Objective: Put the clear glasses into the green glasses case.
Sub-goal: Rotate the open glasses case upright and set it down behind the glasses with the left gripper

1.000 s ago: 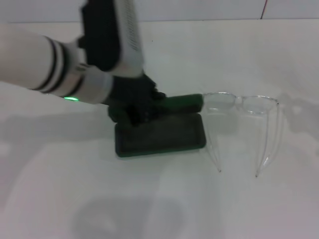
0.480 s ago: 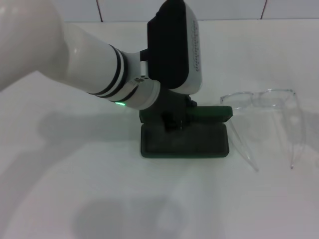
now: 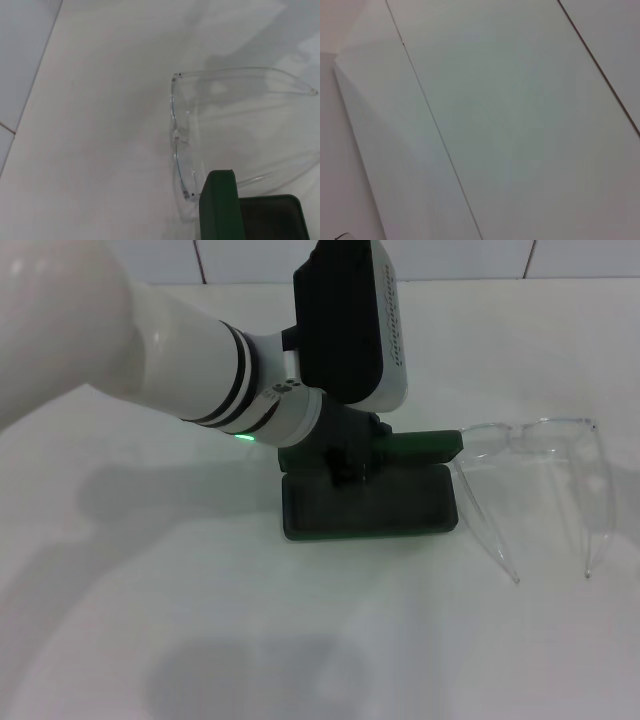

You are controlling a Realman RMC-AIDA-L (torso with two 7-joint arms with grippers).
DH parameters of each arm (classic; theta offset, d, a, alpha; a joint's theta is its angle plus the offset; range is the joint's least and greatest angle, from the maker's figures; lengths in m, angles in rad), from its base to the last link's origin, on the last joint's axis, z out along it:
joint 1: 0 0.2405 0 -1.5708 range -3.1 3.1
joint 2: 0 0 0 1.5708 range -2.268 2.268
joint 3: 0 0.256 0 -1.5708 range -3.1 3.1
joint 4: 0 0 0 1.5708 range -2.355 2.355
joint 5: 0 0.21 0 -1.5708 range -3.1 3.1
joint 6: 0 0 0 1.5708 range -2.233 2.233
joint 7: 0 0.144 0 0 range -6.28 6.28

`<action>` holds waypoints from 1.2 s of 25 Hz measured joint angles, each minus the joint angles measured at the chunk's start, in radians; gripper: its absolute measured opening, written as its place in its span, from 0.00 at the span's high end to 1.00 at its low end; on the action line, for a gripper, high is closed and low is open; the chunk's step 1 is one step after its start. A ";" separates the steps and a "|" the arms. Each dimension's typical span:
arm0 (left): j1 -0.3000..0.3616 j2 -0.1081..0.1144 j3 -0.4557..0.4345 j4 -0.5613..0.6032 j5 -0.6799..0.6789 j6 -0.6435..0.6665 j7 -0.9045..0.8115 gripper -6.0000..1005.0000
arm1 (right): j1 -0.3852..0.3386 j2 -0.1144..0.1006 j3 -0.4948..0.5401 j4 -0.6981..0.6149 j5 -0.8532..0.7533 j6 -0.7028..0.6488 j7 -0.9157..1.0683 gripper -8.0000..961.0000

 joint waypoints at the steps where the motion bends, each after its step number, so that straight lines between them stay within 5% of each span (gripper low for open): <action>1: 0.000 0.000 0.001 -0.003 0.000 -0.003 0.000 0.76 | 0.000 0.000 -0.001 0.000 0.000 0.000 -0.001 0.93; 20: 0.001 0.002 0.042 -0.022 -0.002 -0.054 0.027 0.75 | -0.002 0.000 0.005 0.011 0.001 0.001 -0.023 0.93; 30: 0.028 0.003 0.030 0.035 -0.002 -0.046 0.019 0.66 | -0.002 0.000 -0.002 0.012 -0.001 0.050 -0.034 0.93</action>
